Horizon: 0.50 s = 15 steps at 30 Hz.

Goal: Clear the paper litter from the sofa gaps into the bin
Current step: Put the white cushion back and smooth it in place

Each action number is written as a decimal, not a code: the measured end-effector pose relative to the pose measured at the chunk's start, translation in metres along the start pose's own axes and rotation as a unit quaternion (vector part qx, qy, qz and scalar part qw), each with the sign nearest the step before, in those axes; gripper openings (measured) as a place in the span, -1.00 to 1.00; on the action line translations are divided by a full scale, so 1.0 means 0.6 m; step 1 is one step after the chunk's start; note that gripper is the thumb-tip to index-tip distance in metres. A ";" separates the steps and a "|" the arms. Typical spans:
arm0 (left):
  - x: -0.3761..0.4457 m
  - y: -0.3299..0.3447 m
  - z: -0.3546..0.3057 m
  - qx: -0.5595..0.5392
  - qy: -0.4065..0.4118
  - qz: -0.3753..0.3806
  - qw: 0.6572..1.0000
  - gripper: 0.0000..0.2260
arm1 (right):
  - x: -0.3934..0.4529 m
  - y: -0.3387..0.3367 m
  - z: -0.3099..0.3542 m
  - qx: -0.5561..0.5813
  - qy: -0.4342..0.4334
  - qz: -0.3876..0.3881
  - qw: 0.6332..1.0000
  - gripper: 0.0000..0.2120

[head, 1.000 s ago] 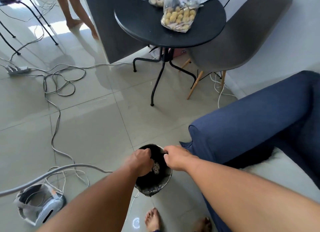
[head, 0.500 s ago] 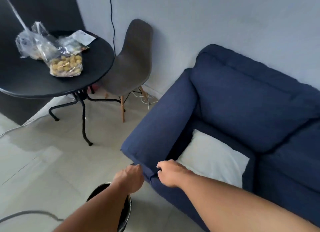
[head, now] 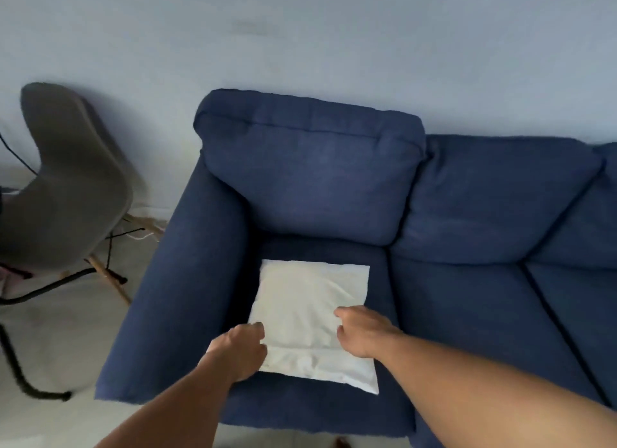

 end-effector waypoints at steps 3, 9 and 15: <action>0.060 0.000 -0.020 -0.002 0.005 0.003 1.000 -0.67 | 0.037 0.006 -0.063 0.025 0.021 0.017 0.999 -0.64; 0.149 0.020 -0.013 -0.022 -0.029 0.019 0.999 -0.70 | 0.107 0.051 -0.142 0.100 0.072 0.045 0.991 -0.64; 0.192 0.056 0.047 -0.015 -0.074 0.072 0.995 -0.68 | 0.155 0.126 -0.154 0.159 0.117 0.097 0.976 -0.74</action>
Point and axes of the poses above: each hand's wrist, its own x-axis towards the middle knuckle, its own y-axis out of the palm, z = x × y, the point moved 4 cm from there along x, towards the middle knuckle, and after that the axes turned 9 degrees about y, right-handed, at the moved point
